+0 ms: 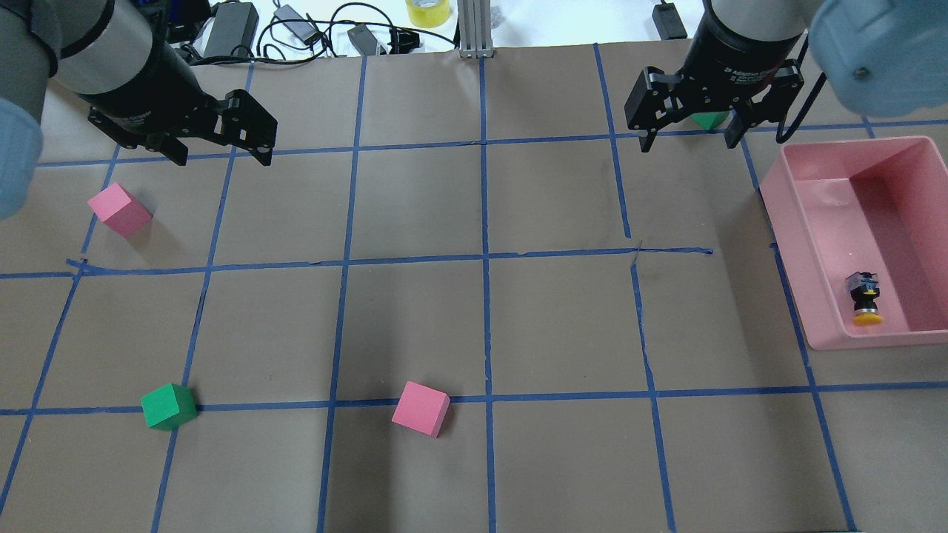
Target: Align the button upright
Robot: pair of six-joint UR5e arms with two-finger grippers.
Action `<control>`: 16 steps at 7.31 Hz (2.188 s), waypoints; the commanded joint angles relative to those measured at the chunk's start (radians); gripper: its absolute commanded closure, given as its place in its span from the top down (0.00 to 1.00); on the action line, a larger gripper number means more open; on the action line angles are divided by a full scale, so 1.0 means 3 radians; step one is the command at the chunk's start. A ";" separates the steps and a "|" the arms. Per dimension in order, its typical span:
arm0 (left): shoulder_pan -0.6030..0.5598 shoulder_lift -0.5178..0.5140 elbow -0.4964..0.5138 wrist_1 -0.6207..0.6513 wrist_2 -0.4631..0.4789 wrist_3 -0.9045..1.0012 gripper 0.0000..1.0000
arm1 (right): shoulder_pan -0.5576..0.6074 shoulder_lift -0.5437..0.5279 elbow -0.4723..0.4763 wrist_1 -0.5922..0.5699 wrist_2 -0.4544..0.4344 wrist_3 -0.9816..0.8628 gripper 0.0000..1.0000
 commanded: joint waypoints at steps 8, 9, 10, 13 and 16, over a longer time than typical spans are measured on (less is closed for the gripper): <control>0.0000 0.0000 0.0000 0.0000 0.0000 0.0000 1.00 | -0.0053 -0.0010 -0.0059 -0.0004 -0.0004 -0.0040 1.00; 0.0000 0.0000 0.0000 0.0000 0.0000 -0.0005 1.00 | -0.0058 -0.0005 -0.0038 -0.0009 0.0006 -0.0035 1.00; 0.0000 0.0000 0.0000 0.0000 0.0000 -0.0005 1.00 | -0.0058 -0.0005 -0.0038 -0.0009 0.0001 -0.0035 1.00; -0.0005 0.0000 0.0000 0.0000 0.0000 0.0000 1.00 | -0.0058 0.0001 -0.0033 -0.0004 0.0026 -0.0025 1.00; 0.0000 0.0000 0.0000 0.0000 0.0000 0.0000 1.00 | -0.0088 0.0026 -0.0002 -0.0024 0.0000 -0.0045 1.00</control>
